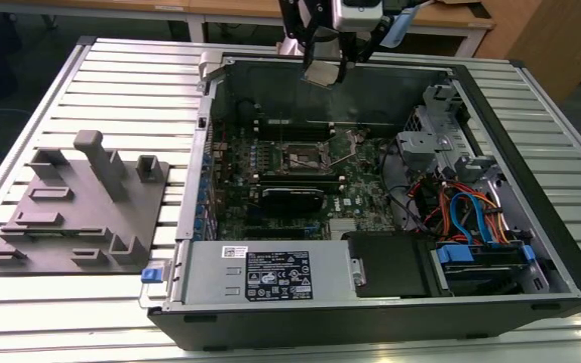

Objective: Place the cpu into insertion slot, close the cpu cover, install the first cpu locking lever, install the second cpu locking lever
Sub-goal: 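Place the cpu into insertion slot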

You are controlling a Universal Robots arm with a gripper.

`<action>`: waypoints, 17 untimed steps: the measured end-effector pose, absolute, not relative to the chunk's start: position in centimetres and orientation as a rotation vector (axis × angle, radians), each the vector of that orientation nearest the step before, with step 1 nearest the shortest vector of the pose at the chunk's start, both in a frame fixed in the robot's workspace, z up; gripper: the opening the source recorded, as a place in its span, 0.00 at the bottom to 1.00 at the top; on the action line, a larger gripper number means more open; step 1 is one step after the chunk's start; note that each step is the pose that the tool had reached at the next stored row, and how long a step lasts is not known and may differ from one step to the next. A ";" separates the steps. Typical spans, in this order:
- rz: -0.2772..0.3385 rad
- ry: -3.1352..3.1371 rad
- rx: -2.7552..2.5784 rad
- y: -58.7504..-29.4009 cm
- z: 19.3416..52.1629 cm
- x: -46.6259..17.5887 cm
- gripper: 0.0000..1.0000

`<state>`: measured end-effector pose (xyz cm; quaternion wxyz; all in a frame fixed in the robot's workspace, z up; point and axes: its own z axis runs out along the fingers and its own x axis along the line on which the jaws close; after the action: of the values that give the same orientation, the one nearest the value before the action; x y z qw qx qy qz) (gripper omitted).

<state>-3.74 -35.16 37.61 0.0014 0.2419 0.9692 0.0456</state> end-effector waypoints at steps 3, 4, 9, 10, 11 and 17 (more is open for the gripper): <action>0.143 3.036 0.779 -35.2 37.6 -3.7 0.54; 0.143 3.034 0.789 -35.2 37.6 -3.7 0.54; 0.143 3.005 0.883 -35.2 37.6 -3.7 0.54; 0.142 2.996 0.910 -35.2 37.6 -3.7 0.54; 0.142 2.987 0.936 -35.2 37.6 -3.7 0.54; 0.142 2.969 0.987 -35.2 37.6 -3.7 0.54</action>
<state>-3.74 -35.16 37.57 0.0049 0.3151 0.9479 0.0453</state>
